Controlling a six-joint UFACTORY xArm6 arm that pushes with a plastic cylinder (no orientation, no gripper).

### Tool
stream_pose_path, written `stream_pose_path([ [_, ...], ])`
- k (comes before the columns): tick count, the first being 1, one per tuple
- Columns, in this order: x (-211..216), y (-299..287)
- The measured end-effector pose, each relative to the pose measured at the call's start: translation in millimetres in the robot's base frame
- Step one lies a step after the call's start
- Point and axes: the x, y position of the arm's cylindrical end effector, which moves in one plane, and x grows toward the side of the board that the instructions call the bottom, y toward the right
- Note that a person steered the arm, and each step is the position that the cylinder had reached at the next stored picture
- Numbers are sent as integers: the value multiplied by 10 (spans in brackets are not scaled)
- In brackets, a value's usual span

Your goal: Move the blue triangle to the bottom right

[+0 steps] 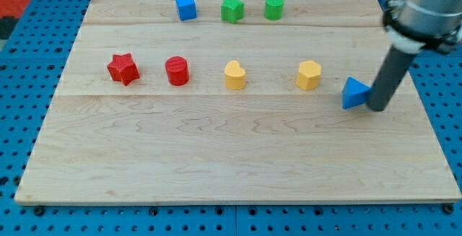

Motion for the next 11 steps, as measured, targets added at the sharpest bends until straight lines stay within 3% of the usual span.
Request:
stream_pose_path([
  [1,-436,-259],
  [2,-52,-819],
  [3,517,-1022],
  [5,-77,-1115],
  [6,296,-670],
  [7,911,-747],
  [8,635,-891],
  [9,382,-651],
  [10,665,-547],
  [11,-2,-339],
])
